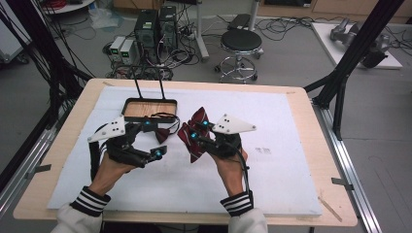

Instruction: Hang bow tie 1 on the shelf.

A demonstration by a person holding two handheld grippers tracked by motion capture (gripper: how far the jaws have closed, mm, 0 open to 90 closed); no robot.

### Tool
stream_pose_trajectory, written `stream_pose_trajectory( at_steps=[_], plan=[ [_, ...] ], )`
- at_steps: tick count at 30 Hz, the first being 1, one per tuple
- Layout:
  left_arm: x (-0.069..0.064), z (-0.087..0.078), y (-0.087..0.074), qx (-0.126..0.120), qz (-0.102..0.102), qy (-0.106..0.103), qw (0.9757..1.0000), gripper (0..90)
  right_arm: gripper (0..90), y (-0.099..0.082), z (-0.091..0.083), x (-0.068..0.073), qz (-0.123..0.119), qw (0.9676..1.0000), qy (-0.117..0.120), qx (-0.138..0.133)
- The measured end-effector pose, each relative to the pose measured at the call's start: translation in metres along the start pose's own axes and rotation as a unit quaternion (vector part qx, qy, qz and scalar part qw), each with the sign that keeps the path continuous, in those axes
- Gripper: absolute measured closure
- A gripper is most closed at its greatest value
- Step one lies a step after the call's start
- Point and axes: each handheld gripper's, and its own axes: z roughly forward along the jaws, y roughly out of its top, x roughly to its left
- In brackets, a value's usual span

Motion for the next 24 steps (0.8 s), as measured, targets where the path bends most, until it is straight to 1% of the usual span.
stream_pose_trajectory(
  at_steps=[5, 7, 10, 12, 16, 24],
  plan=[
    [-0.005, 0.013, 0.003, 0.012, -0.004, -0.011, 0.9999, 11.2, 68.9, 0.001, 0.008, 0.006, -0.009, 0.9999, -0.005, 0.003],
    [-0.007, 0.017, 0.004, 0.013, -0.006, -0.014, 0.9998, 11.3, 68.9, 0.002, 0.01, 0.008, -0.014, 0.9999, -0.007, 0.005],
    [-0.007, 0.019, 0.005, 0.011, -0.01, -0.015, 0.9998, 11.4, 68.9, 0.002, 0.011, 0.01, -0.021, 0.9997, -0.01, 0.007],
    [-0.008, 0.021, 0.005, 0.015, -0.012, -0.019, 0.9996, 12.4, 68.9, 0.002, 0.011, 0.011, -0.025, 0.9996, -0.014, 0.002],
    [-0.009, 0.025, 0.005, 0.024, -0.016, -0.022, 0.9993, 12.7, 68.9, 0.003, 0.012, 0.012, -0.024, 0.9996, -0.016, -0.002],
    [-0.005, 0.029, 0.005, 0.029, -0.028, -0.032, 0.9987, 21.9, 68.9, 0.003, 0.014, 0.014, -0.029, 0.9995, -0.011, -0.004]
  ],
)
